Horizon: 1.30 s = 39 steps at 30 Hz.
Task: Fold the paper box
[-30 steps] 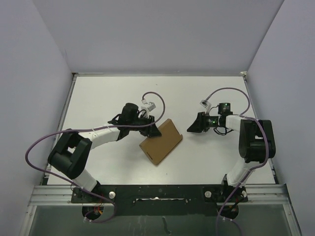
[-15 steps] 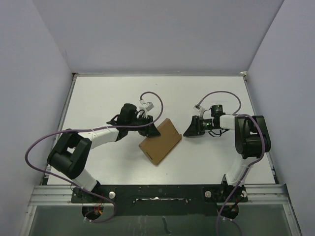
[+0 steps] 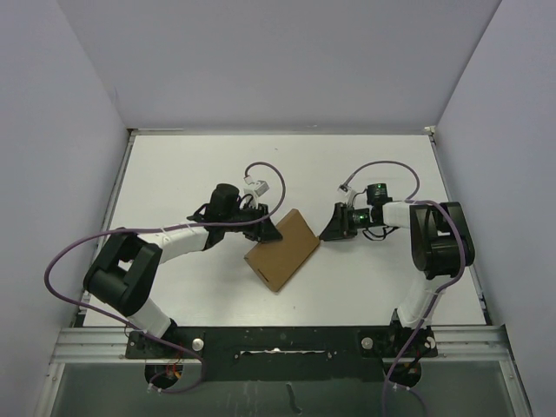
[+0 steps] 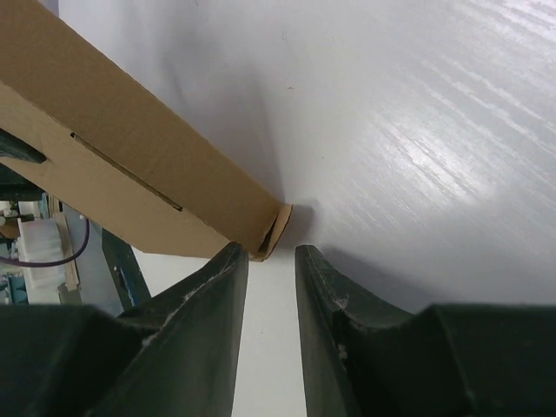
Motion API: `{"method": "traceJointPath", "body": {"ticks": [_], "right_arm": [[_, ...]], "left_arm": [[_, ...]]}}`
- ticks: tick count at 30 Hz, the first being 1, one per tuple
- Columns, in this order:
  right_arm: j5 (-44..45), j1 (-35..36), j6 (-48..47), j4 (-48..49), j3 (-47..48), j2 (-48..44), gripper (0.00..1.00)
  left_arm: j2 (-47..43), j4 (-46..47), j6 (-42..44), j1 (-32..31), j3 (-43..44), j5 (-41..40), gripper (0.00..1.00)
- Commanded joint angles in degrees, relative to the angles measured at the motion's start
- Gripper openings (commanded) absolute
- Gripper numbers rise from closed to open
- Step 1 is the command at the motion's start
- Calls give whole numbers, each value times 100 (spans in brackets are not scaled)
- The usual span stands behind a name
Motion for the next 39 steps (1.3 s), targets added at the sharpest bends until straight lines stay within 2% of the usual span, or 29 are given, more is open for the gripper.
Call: {"method": "traceJointPath", "body": {"ticks": [1,14,19,24,39], "right_arm": [[63,82,240,195,204,70,29],[136,281,252,94,320,271,21],[42,289,208,47,362,277,7],[55,291,147,103,338,156,0],[237,302,42,129,284,14,0]], "left_arm": [[-161,271,175,52,-54,9,3],[-196,334,95,95,-80,9,3],[-211,372,-1,139,-80,9,3],[-174,515,-368,229,-261,-16,3],[-122,2017,-1898,524,-1030,-226,2]]}}
